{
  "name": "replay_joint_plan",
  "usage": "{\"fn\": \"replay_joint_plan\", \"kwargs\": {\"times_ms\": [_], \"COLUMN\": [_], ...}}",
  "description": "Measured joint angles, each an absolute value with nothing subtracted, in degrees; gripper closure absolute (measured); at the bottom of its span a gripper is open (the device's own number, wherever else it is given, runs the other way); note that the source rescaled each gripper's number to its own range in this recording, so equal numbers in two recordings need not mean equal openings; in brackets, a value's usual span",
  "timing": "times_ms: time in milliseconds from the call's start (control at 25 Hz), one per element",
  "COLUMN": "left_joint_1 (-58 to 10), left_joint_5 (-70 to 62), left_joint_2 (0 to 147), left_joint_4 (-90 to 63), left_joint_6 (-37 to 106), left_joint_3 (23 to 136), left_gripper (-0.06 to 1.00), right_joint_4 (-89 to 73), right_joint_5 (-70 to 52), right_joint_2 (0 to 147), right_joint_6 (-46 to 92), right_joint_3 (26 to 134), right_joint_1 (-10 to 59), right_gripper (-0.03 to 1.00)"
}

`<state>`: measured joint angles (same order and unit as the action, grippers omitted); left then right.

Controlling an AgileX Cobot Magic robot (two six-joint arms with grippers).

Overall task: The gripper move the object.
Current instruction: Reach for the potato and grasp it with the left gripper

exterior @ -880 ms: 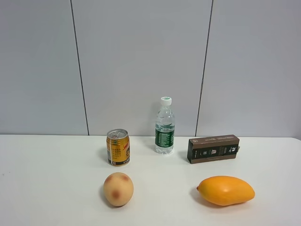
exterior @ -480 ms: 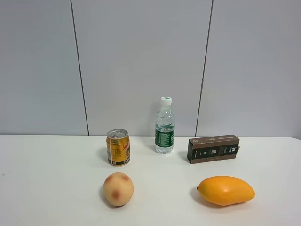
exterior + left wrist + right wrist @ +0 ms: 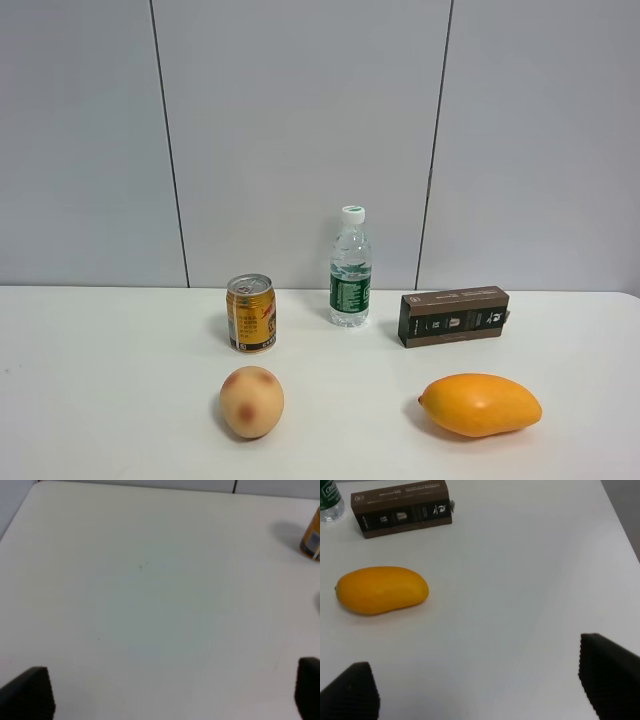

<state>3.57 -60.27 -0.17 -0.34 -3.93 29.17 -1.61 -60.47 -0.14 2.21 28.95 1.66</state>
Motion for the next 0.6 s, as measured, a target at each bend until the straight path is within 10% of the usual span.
{"fn": "replay_joint_plan", "kwargs": {"times_ms": [600], "left_joint_1": [3.5], "left_joint_5": [-60.5], "left_joint_2": [39.1], "left_joint_4": [-6.1], "left_joint_6": [2.8], "left_joint_3": [53.0], "left_gripper": [-0.06], "right_joint_4": [-1.6], "right_joint_5": [-60.5], "right_joint_2": [-0.1], "right_joint_6": [2.2], "right_joint_3": [29.0], "right_joint_1": [1.7], "right_gripper": [-0.03]}}
